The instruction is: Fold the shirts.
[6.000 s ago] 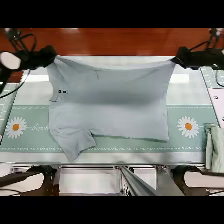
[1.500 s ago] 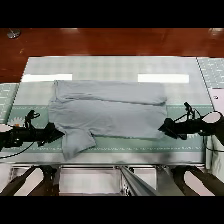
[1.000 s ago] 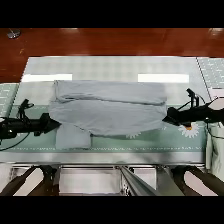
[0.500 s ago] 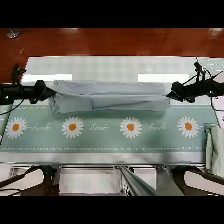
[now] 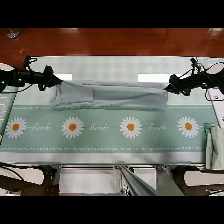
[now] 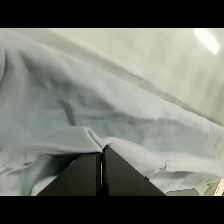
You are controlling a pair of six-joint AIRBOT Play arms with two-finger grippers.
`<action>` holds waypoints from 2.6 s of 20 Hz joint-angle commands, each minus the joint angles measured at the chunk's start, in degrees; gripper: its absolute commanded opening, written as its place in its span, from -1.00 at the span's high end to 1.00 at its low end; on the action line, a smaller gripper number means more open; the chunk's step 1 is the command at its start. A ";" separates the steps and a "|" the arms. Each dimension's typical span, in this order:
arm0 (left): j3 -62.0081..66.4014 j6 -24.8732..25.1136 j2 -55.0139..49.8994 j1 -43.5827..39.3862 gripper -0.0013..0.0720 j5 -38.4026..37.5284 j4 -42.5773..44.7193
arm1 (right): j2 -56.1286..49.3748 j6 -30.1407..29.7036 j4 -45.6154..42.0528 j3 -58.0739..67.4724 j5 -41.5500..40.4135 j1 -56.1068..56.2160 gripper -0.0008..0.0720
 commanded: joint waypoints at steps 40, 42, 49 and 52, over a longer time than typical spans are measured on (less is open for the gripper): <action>-30.95 6.62 37.13 -12.48 -0.95 18.12 7.43 | -13.22 -1.88 6.71 4.81 9.88 -4.13 -0.73; -30.95 6.62 37.13 -12.90 -0.95 18.18 7.43 | -13.20 -3.06 7.72 5.01 11.13 -3.58 -0.26; -30.86 7.10 37.16 -16.11 0.85 18.21 7.10 | -10.23 -6.54 6.14 6.25 13.38 0.61 0.91; -29.88 7.58 37.13 -20.22 0.90 21.79 7.02 | -0.52 -6.60 -1.09 4.90 16.04 -1.42 0.91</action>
